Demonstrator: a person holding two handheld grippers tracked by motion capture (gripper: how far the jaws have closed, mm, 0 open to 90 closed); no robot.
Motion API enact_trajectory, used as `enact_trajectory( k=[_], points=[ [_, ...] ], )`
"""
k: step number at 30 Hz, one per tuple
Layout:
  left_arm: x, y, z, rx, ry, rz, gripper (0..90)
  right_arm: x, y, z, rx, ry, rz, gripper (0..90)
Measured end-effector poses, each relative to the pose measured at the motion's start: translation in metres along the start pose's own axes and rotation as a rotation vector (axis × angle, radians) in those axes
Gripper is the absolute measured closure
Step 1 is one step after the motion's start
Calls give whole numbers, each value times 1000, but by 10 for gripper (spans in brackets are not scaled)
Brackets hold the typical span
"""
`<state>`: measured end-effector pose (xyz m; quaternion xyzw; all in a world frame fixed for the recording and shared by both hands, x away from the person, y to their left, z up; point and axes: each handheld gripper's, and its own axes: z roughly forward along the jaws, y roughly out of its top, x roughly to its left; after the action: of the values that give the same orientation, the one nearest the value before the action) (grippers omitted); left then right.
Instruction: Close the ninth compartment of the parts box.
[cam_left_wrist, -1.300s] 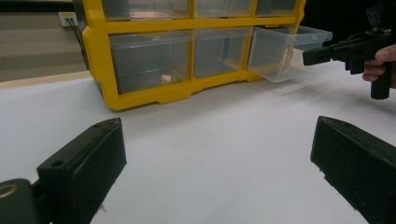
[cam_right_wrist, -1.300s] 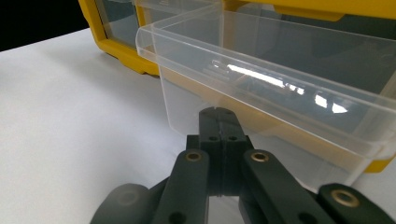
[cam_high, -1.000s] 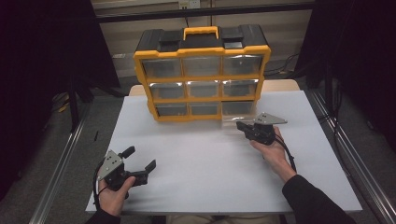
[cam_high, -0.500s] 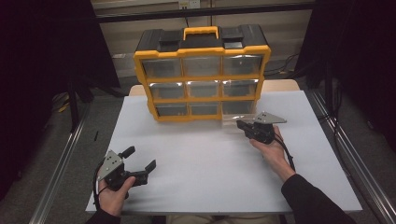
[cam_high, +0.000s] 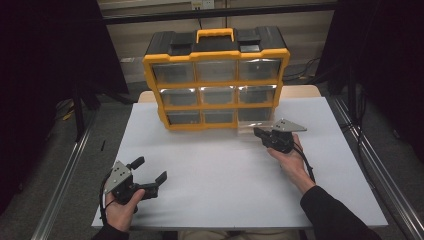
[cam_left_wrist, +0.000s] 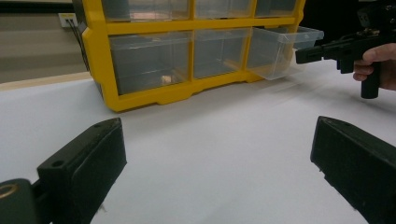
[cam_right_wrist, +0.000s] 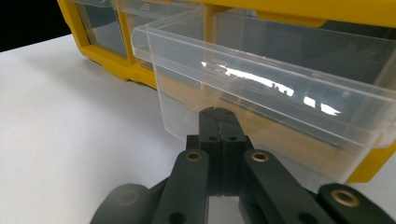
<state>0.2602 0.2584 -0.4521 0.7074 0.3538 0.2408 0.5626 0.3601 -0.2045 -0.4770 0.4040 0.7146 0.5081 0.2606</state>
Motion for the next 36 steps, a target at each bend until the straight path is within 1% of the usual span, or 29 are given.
enact_trajectory(
  k=[3,9,12,13,17,18,22,27,29,36],
  points=[
    [0,0,0,3,-1,2,31,0,0,0,0,-5,10,900],
    [0,0,0,2,0,0,31,-2,0,2,-5,-5,10,900],
    [0,0,0,2,0,-1,31,-2,-1,3,-6,-12,6,900],
    [0,0,0,2,-1,-1,31,-2,-1,3,-5,-13,12,900],
    [0,0,1,2,-1,-1,31,-3,-1,3,-5,-12,7,900],
    [0,0,1,2,-1,0,31,-4,1,4,6,0,4,900],
    [0,0,0,1,1,-2,31,-5,4,7,-2,-7,21,900],
    [1,0,0,-1,0,-2,31,-6,3,9,4,-1,6,900],
    [0,0,0,-1,0,-2,31,-5,3,10,5,-6,15,900],
    [1,0,0,-1,0,-1,31,-5,3,12,4,-5,9,900]
  ],
)
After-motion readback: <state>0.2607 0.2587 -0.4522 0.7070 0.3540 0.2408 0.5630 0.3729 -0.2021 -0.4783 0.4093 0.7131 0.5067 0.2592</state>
